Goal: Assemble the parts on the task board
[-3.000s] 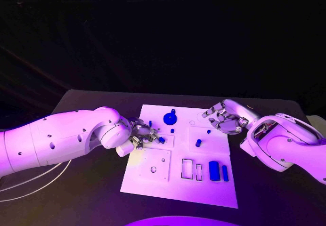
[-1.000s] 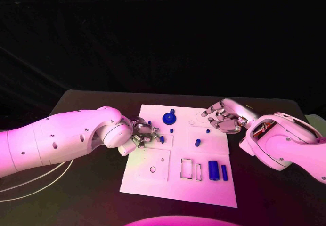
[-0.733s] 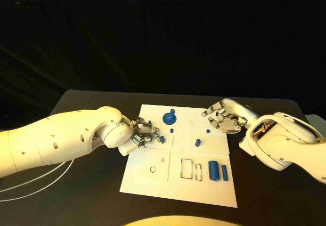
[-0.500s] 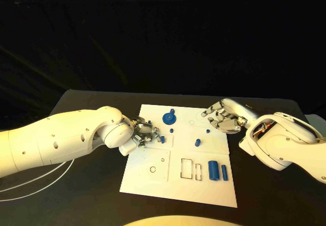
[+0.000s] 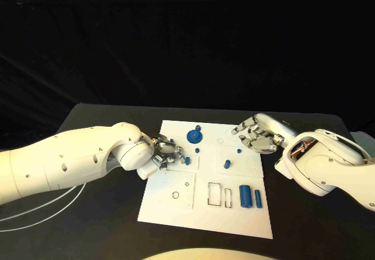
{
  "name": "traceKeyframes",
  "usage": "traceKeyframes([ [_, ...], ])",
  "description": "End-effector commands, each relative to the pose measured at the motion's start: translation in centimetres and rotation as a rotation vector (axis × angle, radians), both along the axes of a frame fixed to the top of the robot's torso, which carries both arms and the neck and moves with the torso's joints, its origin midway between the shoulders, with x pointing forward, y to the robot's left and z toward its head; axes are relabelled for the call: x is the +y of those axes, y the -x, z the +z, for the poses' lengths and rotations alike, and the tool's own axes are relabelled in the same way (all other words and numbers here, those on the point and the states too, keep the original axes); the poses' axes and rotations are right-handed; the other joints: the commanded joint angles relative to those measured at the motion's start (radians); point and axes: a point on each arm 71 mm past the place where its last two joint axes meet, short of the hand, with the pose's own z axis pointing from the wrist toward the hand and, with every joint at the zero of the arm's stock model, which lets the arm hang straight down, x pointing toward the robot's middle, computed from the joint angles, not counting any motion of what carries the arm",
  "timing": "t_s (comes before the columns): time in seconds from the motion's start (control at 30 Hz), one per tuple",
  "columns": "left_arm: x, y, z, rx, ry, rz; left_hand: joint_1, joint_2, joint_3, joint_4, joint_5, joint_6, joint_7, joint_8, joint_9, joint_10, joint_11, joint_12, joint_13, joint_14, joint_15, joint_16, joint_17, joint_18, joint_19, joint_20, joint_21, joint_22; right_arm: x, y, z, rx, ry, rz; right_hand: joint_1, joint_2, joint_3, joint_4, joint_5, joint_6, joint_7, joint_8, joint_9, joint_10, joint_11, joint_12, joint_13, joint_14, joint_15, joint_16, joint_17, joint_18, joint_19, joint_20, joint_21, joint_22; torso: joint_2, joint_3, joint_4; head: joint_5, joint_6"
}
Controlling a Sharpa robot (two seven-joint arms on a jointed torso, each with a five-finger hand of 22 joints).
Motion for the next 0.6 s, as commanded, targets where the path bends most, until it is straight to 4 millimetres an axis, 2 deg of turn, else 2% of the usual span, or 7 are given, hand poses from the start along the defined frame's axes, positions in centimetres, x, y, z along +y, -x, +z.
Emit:
traceKeyframes([
  [0.03,-0.1,-0.1,0.1,-0.011,0.006,-0.002,-0.002,-0.009,0.008,0.0,-0.002,-0.001,0.005,-0.002,-0.001,-0.005,0.002,-0.003,-0.001,0.092,0.004,0.004,0.218,-0.011,0.004,0.002,0.007,0.001,0.0,0.0,0.0,-0.007,0.009,0.005,-0.01,0.003,0.003,0.0,0.0,0.007,0.0,-0.003,0.0,-0.002,-0.004,0.002,0.056,0.081,-0.001,0.001,0.169,-0.004,0.001,0.002,0.001,0.125,-0.001,0.0005,0.0002,-0.001,0.0],
  [0.47,0.9,-0.2,0.0,-0.013,-0.014,0.009,-0.004,-0.016,0.011,0.0,-0.003,0.004,0.004,0.0,-0.002,-0.005,0.002,-0.002,0.0,0.092,0.004,0.004,0.217,-0.011,0.005,0.003,0.008,0.002,0.0,-0.1,0.0,-0.007,0.01,0.002,-0.014,0.004,0.006,-0.003,0.0,0.008,0.0,-0.003,-0.001,-0.002,-0.005,0.001,0.056,0.081,-0.001,0.001,0.169,-0.005,0.001,0.002,0.001,0.126,-0.001,0.0,0.0006,-0.004,0.004],
  [0.53,0.9,-0.2,0.1,-0.017,-0.018,0.005,-0.006,-0.03,0.009,-0.001,-0.004,0.007,0.004,0.002,-0.002,-0.004,0.001,-0.001,0.0,0.092,0.004,0.003,0.216,-0.011,0.004,0.003,0.008,0.002,-0.1,-0.1,0.0,-0.008,0.01,0.002,-0.014,0.004,0.006,-0.003,0.0,0.008,0.0,-0.003,-0.001,-0.002,-0.005,0.001,0.056,0.081,-0.001,0.001,0.169,-0.005,0.001,0.002,0.001,0.126,-0.001,0.0,0.001,-0.004,0.005],
  [0.6,1.0,-0.2,0.1,-0.022,-0.021,-0.002,-0.009,-0.059,-0.004,-0.003,-0.007,0.011,0.004,0.004,-0.003,-0.003,0.001,-0.001,0.0,0.091,0.004,0.003,0.216,-0.011,0.004,0.003,0.009,0.002,-0.1,-0.1,0.0,-0.008,0.011,0.001,-0.014,0.004,0.006,-0.003,0.0,0.008,0.0,-0.003,-0.001,-0.002,-0.005,0.001,0.056,0.081,-0.001,0.001,0.169,-0.005,0.001,0.002,0.001,0.126,-0.001,0.0001,0.0006,-0.004,0.006],
])
